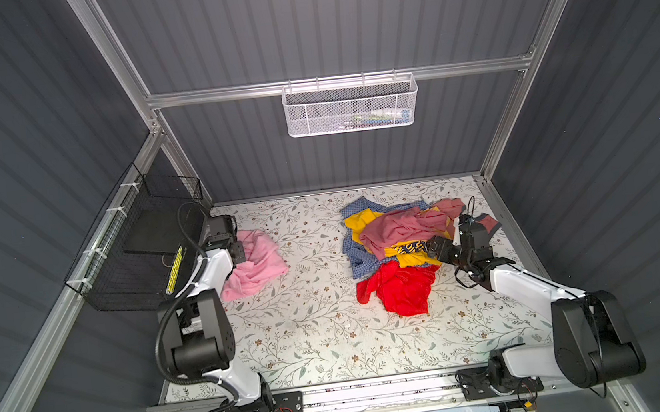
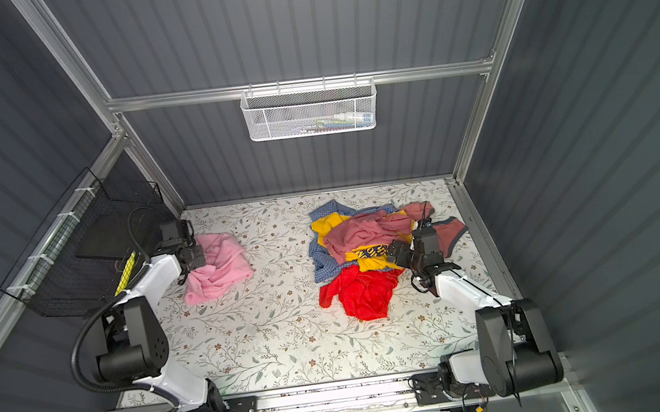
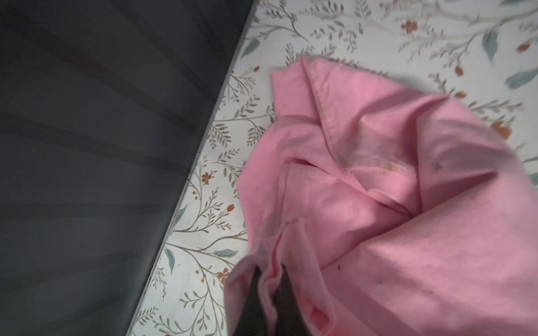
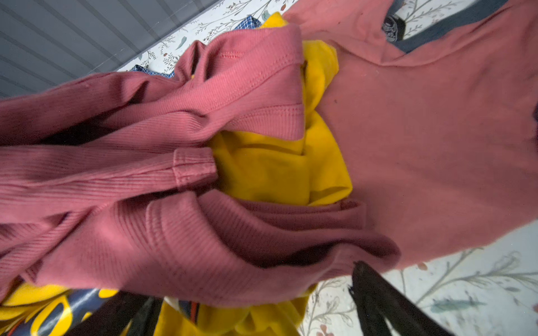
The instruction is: Pick out a specific cloth from the pile
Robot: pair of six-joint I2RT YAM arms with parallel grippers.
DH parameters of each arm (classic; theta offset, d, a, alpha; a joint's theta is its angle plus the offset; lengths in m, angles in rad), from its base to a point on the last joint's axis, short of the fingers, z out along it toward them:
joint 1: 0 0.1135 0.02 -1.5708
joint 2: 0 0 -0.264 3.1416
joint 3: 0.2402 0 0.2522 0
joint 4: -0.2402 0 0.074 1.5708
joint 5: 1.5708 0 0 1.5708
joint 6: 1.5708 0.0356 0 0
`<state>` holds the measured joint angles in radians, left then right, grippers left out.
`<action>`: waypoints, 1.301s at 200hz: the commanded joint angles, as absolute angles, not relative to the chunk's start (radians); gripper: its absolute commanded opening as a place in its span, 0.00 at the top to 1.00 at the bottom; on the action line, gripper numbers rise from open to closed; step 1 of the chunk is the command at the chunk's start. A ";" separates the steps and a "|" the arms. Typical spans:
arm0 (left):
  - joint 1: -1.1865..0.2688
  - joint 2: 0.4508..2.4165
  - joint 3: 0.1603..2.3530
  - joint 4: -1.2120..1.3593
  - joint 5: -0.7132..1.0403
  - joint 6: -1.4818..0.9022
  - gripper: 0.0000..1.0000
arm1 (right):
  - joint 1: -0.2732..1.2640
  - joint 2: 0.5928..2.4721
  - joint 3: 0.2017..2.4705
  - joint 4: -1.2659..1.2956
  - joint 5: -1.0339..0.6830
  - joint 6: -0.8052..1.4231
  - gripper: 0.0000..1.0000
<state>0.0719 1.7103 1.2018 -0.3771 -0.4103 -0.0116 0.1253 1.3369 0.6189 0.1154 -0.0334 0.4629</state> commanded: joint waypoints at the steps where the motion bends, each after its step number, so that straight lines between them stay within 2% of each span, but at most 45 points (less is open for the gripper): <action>1: -0.013 1.755 1.230 -0.436 -0.496 0.025 0.87 | 0.127 1.350 0.633 0.129 -0.043 0.454 0.01; 28: -0.035 1.784 1.244 -0.415 -0.448 -0.025 0.84 | 0.126 1.350 0.630 0.131 -0.047 0.449 0.01; 37: -0.037 1.800 1.260 -0.418 -0.427 -0.043 0.71 | 0.126 1.347 0.628 0.130 -0.049 0.447 0.01; 50: -0.038 1.823 1.281 -0.429 -0.404 -0.057 0.59 | 0.126 1.342 0.626 0.130 -0.049 0.447 0.01; 62: -0.041 1.840 1.295 -0.435 -0.404 -0.068 0.36 | 0.126 1.333 0.619 0.129 -0.046 0.446 0.01; 77: -0.041 1.842 1.294 -0.431 -0.391 -0.075 0.30 | 0.127 1.327 0.614 0.128 -0.040 0.444 0.01; 93: -0.041 1.818 1.264 -0.391 -0.337 -0.072 0.16 | 0.126 1.322 0.612 0.124 -0.034 0.439 0.01; 109: -0.044 1.803 1.252 -0.371 -0.269 -0.077 0.11 | 0.127 1.328 0.615 0.121 -0.038 0.437 0.01; 114: -0.047 1.801 1.251 -0.368 -0.251 -0.077 0.05 | 0.127 1.330 0.619 0.119 -0.040 0.436 0.01; 136: -0.051 1.805 1.249 -0.359 -0.166 -0.081 0.00 | 0.127 1.337 0.625 0.117 -0.046 0.438 0.01; 170: -0.052 1.826 1.250 -0.366 -0.066 -0.097 0.00 | 0.127 1.337 0.628 0.111 -0.043 0.436 0.01; 223: -0.089 2.042 1.374 -0.572 -0.262 -0.098 0.01 | 0.127 1.346 0.641 0.104 -0.040 0.431 0.01; 240: -0.095 2.085 1.380 -0.574 -0.269 -0.113 0.03 | 0.127 1.349 0.646 0.098 -0.042 0.429 0.01; 260: -0.103 2.101 1.375 -0.558 -0.254 -0.120 0.09 | 0.128 1.345 0.650 0.088 -0.035 0.422 0.01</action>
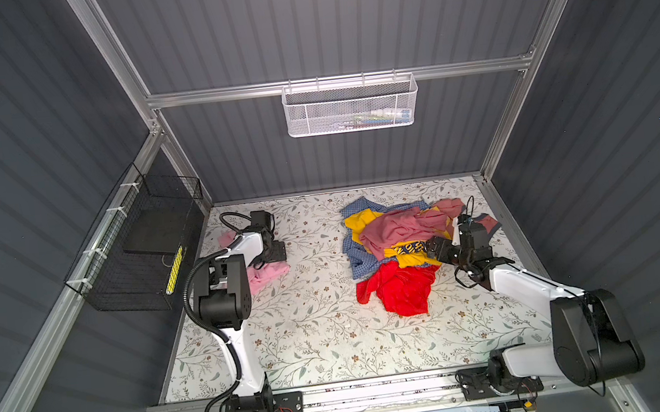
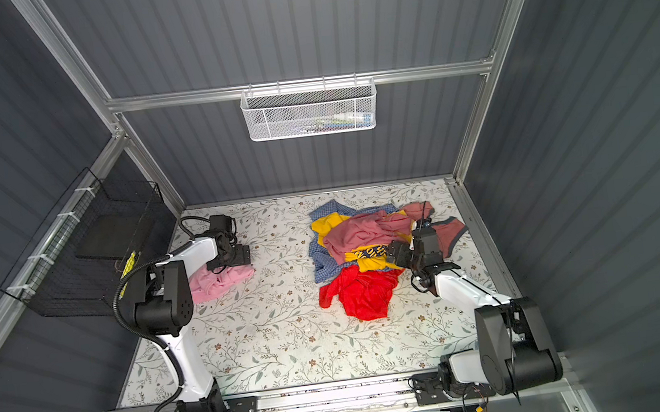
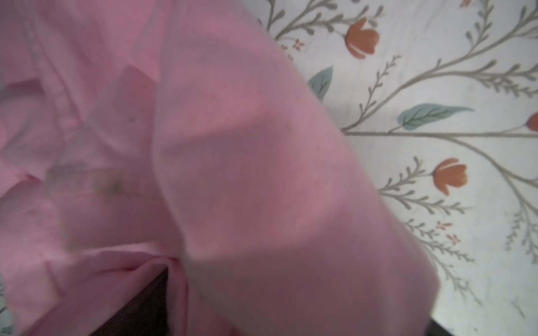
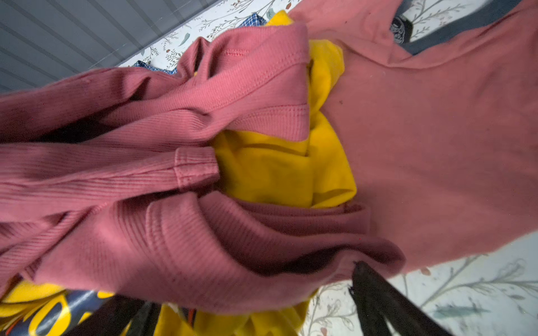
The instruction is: Pick out a specific cloth from the pile
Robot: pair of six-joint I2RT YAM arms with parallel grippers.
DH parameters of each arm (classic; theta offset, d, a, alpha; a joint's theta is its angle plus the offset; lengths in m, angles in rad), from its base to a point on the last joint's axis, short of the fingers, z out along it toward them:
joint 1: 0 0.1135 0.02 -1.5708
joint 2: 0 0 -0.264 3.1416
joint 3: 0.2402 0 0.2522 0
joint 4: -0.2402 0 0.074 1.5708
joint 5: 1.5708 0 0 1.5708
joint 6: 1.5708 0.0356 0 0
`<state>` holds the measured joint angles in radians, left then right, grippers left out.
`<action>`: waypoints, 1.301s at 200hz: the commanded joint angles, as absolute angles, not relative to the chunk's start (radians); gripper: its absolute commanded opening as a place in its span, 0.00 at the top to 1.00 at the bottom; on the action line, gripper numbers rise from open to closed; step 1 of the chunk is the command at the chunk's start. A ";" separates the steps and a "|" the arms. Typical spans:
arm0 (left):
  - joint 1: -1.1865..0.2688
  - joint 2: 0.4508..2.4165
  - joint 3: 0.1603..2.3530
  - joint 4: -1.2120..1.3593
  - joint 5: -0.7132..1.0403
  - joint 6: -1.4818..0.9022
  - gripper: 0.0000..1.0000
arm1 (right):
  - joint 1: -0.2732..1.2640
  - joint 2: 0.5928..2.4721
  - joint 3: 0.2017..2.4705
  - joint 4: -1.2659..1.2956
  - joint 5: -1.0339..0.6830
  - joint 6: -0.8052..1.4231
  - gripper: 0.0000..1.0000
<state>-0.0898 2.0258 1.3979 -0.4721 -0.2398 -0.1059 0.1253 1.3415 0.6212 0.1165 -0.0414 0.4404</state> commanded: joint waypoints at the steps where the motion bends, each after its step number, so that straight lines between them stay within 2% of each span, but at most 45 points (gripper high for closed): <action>1: -0.103 2.101 1.375 -0.558 -0.253 -0.121 0.10 | 0.128 1.344 0.650 0.087 -0.035 0.422 0.01; 19: -0.105 2.100 1.364 -0.542 -0.221 -0.108 0.27 | 0.126 1.339 0.650 0.080 -0.025 0.416 0.01; 38: -0.104 2.096 1.358 -0.523 -0.195 -0.097 0.56 | 0.126 1.337 0.649 0.077 -0.023 0.416 0.01; 50: -0.106 2.087 1.350 -0.510 -0.174 -0.088 0.70 | 0.126 1.338 0.650 0.078 -0.021 0.417 0.01; 85: -0.106 2.063 1.334 -0.462 -0.135 -0.059 1.00 | 0.127 1.344 0.668 0.057 -0.022 0.412 0.01; 120: -0.123 2.038 1.338 -0.420 -0.145 -0.029 1.00 | 0.126 1.315 0.672 0.040 -0.014 0.403 0.01; 199: -0.218 1.854 1.268 -0.214 -0.360 0.157 1.00 | 0.126 1.266 0.680 0.031 0.006 0.388 0.01; 260: -0.219 1.713 1.316 -0.127 -0.402 0.300 1.00 | 0.126 1.252 0.705 0.007 0.015 0.373 0.01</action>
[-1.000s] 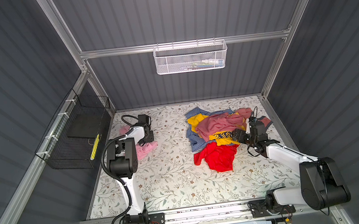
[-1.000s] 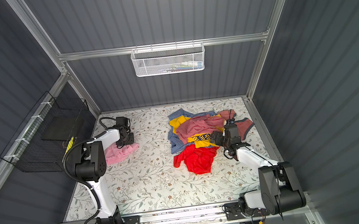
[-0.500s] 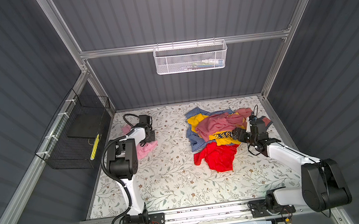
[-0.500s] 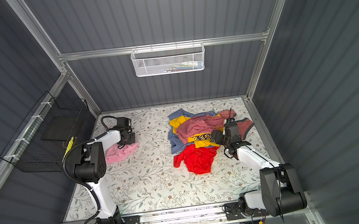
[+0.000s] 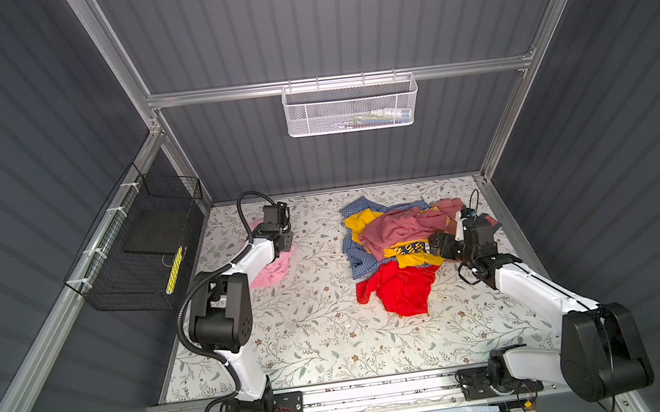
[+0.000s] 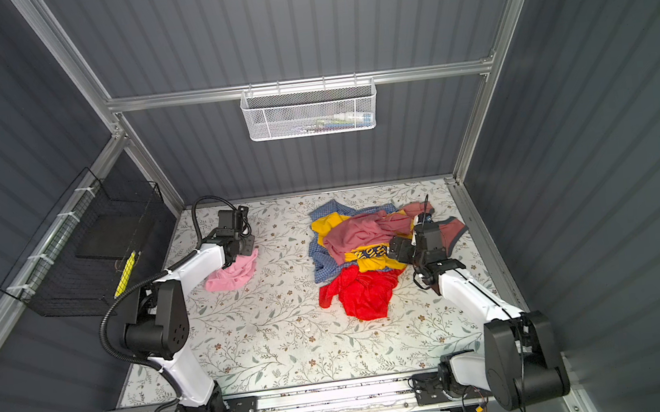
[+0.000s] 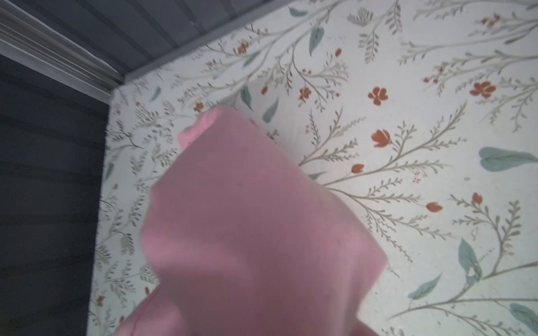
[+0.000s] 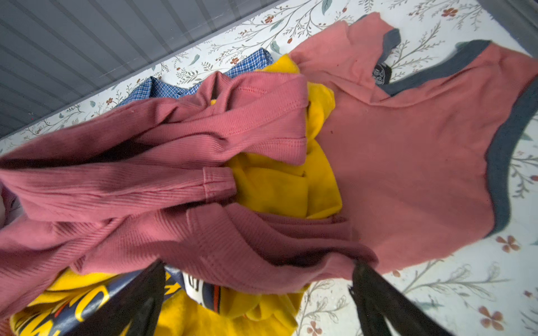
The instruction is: Pick out a specific cloth from the pile
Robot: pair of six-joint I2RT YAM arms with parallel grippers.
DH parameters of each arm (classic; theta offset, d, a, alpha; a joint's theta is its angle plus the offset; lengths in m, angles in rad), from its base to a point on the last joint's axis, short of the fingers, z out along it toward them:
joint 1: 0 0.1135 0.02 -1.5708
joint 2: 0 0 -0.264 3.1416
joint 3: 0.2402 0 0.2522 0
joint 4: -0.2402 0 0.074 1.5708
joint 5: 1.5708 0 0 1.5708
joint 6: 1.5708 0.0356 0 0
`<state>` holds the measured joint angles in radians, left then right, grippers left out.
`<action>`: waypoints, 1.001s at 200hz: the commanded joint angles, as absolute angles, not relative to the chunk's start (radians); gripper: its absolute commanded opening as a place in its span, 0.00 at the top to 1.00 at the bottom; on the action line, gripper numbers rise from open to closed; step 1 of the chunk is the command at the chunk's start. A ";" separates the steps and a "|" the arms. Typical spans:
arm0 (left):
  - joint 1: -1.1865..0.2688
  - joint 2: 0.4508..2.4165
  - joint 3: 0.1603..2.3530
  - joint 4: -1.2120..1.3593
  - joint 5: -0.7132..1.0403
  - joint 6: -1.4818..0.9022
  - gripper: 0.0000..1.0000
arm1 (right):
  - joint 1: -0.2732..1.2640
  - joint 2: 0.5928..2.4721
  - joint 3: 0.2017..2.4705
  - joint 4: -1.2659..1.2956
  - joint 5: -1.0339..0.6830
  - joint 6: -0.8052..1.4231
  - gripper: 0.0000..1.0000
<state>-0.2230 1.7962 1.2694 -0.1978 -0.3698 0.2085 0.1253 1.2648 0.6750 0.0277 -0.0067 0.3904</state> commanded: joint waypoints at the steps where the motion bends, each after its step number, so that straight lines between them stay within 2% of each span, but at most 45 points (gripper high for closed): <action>1: -0.220 1.710 1.315 -0.127 -0.401 0.301 1.00 | 0.127 1.253 0.705 0.007 0.014 0.373 0.01; 77: -0.220 1.519 1.368 -0.081 -0.366 0.359 1.00 | 0.127 1.243 0.709 0.006 0.003 0.374 0.01; 133: -0.218 1.565 1.546 -0.082 -0.391 0.459 1.00 | 0.128 1.231 0.700 0.006 0.002 0.378 0.01; 200: -0.181 1.617 1.614 -0.046 -0.364 0.489 1.00 | 0.128 1.221 0.693 0.005 0.008 0.378 0.01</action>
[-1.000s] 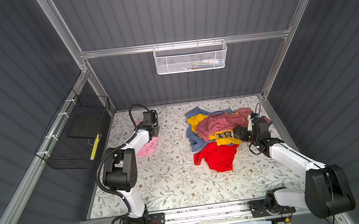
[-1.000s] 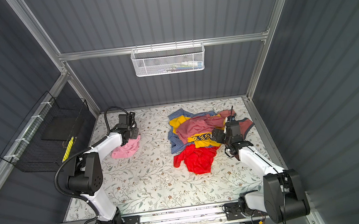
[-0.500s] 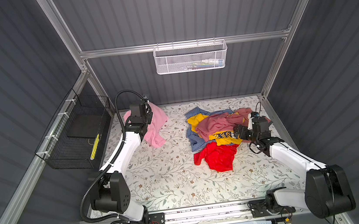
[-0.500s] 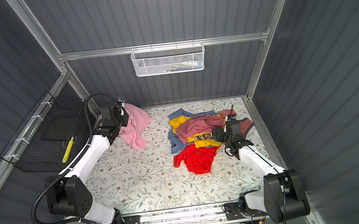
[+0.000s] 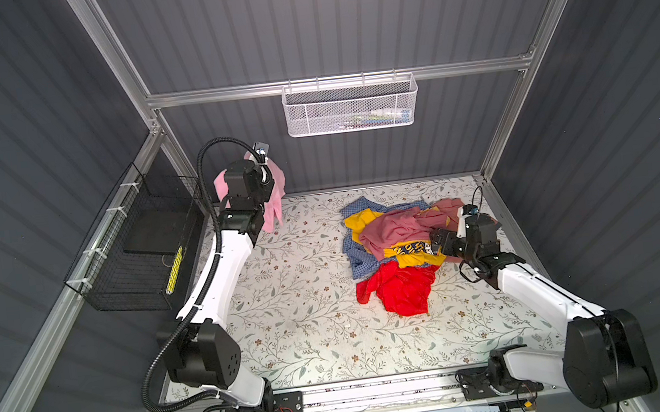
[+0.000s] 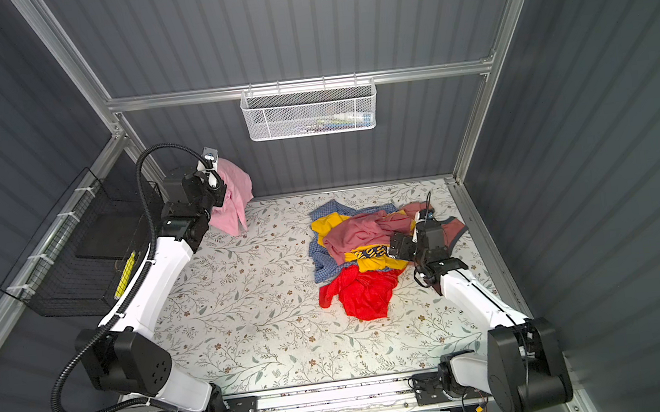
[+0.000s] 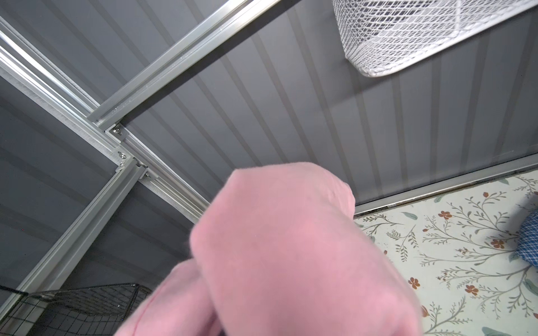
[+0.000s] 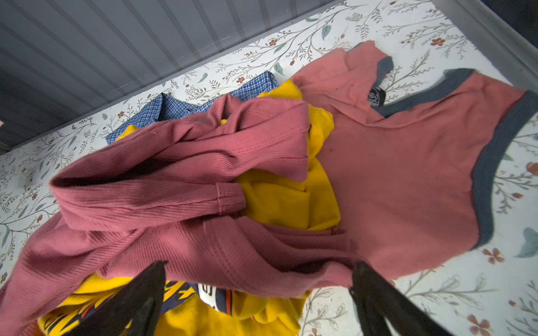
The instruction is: Pick out a specific cloth from the pile
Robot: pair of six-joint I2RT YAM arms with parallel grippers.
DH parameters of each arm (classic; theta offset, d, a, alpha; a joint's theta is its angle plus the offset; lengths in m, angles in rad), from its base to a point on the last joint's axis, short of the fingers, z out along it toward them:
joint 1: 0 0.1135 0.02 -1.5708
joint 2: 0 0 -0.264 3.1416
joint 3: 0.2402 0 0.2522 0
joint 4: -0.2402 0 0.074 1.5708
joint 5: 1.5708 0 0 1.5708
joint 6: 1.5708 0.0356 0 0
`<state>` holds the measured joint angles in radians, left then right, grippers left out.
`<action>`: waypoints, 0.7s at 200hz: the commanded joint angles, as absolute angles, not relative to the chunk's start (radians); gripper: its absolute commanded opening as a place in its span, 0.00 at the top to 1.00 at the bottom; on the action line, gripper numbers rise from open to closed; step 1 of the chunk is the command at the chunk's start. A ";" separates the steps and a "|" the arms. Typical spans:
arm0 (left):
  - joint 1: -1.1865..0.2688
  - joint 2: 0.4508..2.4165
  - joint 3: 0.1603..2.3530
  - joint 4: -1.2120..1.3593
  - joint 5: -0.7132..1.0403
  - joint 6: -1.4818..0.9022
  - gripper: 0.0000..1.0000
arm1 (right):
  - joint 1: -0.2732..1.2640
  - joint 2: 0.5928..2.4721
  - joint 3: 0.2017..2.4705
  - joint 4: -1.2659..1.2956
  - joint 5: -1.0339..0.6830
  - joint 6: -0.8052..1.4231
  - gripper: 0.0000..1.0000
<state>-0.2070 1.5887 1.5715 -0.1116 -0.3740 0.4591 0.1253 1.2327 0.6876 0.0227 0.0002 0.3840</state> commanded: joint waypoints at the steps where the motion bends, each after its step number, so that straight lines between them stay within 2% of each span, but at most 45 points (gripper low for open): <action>1: -0.181 1.619 1.613 -0.044 -0.362 0.489 1.00 | 0.128 1.221 0.693 0.005 0.008 0.378 0.01; 70: -0.133 1.723 1.466 0.176 -0.262 0.495 1.00 | 0.127 1.203 0.686 -0.006 0.020 0.377 0.01; 140: -0.164 1.746 1.248 0.170 -0.137 0.439 1.00 | 0.127 1.200 0.674 0.001 0.020 0.379 0.01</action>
<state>-0.1368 1.7424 1.3006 0.1165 -0.1993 0.4679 0.1253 1.2030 0.6849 0.0063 0.0113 0.3843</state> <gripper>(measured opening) 0.154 0.991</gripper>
